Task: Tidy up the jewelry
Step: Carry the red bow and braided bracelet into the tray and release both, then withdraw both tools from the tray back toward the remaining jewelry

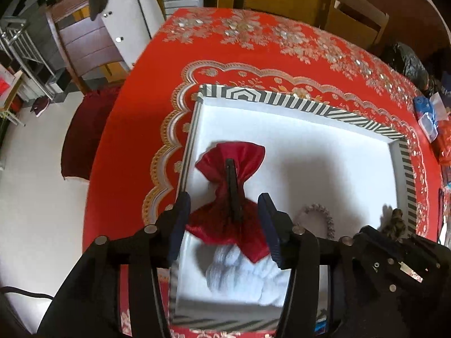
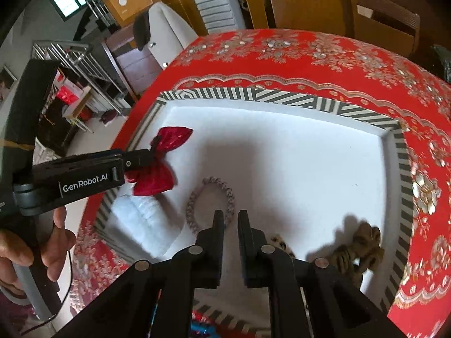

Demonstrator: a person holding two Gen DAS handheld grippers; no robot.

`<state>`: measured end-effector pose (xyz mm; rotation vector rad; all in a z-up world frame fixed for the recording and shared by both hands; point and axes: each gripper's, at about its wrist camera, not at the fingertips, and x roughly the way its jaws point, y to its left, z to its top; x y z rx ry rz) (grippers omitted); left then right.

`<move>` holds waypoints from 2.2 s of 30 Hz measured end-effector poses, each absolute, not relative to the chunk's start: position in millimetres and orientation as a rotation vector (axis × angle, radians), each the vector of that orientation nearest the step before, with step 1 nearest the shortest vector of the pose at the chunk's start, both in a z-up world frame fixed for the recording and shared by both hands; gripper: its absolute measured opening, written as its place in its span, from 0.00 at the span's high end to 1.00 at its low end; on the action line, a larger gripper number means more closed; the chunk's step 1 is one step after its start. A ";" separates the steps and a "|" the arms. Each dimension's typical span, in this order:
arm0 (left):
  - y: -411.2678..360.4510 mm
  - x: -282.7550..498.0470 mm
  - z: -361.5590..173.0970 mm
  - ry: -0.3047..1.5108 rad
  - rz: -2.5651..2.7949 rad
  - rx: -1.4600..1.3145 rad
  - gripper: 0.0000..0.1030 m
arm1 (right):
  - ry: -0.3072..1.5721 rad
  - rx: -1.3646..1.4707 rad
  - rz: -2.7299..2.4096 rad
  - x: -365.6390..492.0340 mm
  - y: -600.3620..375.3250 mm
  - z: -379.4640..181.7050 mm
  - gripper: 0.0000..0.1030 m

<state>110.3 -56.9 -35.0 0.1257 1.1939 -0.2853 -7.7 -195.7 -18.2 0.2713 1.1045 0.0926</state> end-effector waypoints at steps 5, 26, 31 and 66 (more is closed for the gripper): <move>-51.2 85.7 -18.0 1.147 -0.258 0.140 0.51 | 1.079 0.269 0.105 -25.7 -191.4 -8.0 0.78; -47.4 -49.1 9.9 1.052 -0.259 0.139 0.48 | 1.051 0.279 0.047 -148.0 -206.1 9.3 0.73; -44.0 -72.9 11.8 1.046 -0.260 0.130 0.48 | 1.059 0.279 0.024 -176.6 -214.2 7.5 0.72; -30.6 -55.3 -42.8 1.290 -0.281 -0.065 0.48 | 1.116 0.366 -0.097 -231.2 -263.3 -20.4 0.70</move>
